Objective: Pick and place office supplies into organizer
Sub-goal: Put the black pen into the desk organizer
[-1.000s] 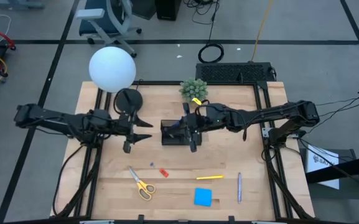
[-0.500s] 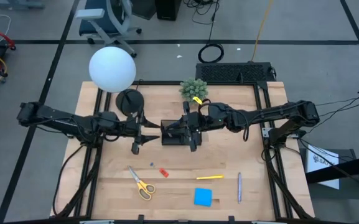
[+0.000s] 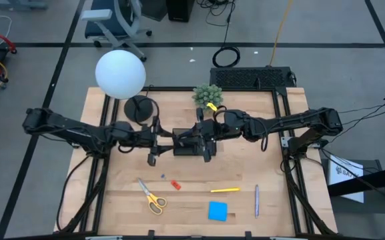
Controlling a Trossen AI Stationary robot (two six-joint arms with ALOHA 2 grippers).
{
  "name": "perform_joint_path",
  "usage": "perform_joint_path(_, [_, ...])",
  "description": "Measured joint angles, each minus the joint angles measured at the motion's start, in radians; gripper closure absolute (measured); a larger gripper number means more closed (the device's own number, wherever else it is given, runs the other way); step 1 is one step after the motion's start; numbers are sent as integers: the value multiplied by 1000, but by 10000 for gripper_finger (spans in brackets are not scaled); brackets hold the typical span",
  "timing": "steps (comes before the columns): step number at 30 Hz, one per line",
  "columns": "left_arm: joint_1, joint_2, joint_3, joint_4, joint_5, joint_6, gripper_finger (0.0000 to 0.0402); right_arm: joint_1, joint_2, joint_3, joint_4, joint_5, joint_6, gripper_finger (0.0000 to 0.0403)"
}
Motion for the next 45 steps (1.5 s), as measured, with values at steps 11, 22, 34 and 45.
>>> perform_joint_path(11, [8,48,0,89,-5,-1,211,0,0,0,23,0,0,375])
perform_joint_path(22, [8,65,0,122,-5,1,211,0,0,0,54,0,-4,376])
perform_joint_path(34, [8,65,0,135,5,-24,211,0,51,0,145,-1,-4,377])
perform_joint_path(45, [8,65,0,107,6,-44,231,0,67,0,182,-1,-23,376])
